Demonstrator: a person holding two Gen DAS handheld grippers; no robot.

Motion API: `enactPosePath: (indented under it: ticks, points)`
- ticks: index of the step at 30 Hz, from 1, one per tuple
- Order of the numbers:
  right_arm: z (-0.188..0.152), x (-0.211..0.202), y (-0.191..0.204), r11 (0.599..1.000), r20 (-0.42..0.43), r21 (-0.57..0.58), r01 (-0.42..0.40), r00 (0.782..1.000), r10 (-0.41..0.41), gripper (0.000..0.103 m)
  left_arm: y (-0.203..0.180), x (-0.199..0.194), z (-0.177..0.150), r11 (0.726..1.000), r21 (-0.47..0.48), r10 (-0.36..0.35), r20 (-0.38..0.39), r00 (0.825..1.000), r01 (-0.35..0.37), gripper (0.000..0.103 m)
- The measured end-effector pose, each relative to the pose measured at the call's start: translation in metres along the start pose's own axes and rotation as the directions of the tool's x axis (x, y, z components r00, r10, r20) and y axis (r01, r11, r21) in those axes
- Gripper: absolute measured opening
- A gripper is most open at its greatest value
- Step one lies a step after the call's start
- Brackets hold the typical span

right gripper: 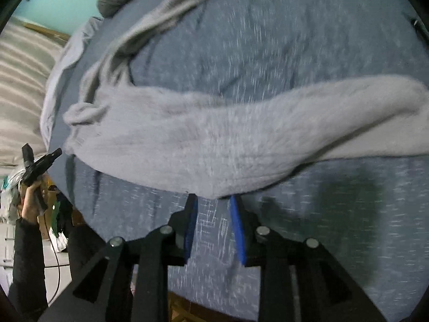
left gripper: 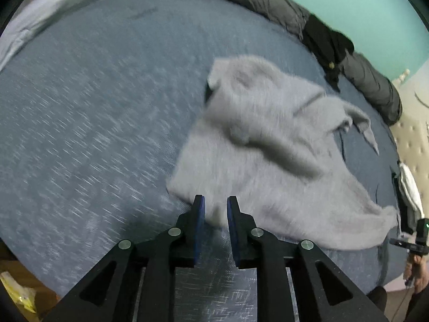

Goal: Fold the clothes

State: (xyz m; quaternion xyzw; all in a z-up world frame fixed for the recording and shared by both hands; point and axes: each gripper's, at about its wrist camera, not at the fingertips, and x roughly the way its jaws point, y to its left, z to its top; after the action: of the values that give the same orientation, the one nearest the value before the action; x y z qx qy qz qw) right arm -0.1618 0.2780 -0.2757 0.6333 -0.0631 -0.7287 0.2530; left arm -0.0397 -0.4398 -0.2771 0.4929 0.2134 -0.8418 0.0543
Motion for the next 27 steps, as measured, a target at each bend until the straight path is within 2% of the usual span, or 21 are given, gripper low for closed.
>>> enactPosePath:
  ticks: [3,4,7,9,16,22,27]
  points:
    - [0.005,-0.032,-0.016,1.0,0.081,0.001,0.03,0.996,-0.03,0.028,-0.015,-0.008,0.006,0.999,0.037,0.0,0.032,0.999,-0.001,0.019]
    - [0.009,-0.039,-0.023,0.999,0.105,0.017,0.046,0.993,-0.048,0.032,-0.025,-0.007,0.008,0.999,0.051,-0.008,0.041,0.999,0.006,0.019]
    - [0.022,-0.06,-0.052,0.991,0.181,0.083,0.101,0.977,-0.115,0.043,-0.059,-0.001,0.015,0.995,0.096,-0.038,0.061,0.997,0.032,0.02]
    - [0.029,-0.069,-0.074,0.98,0.218,0.146,0.133,0.962,-0.163,0.046,-0.085,0.007,0.018,0.99,0.129,-0.067,0.066,0.996,0.058,0.021]
    - [0.021,-0.075,-0.161,0.916,0.184,0.35,0.196,0.944,-0.272,0.05,-0.185,0.054,0.019,0.965,0.204,-0.176,0.037,0.984,0.165,0.028]
    - [-0.004,-0.076,-0.217,0.839,0.206,0.515,0.175,0.925,-0.319,0.056,-0.24,0.089,0.001,0.952,0.211,-0.231,0.021,0.973,0.222,0.029]
    - [-0.013,-0.067,-0.239,0.83,0.267,0.55,0.092,0.923,-0.278,0.056,-0.257,0.116,-0.022,0.953,0.221,-0.214,0.011,0.977,0.206,0.03]
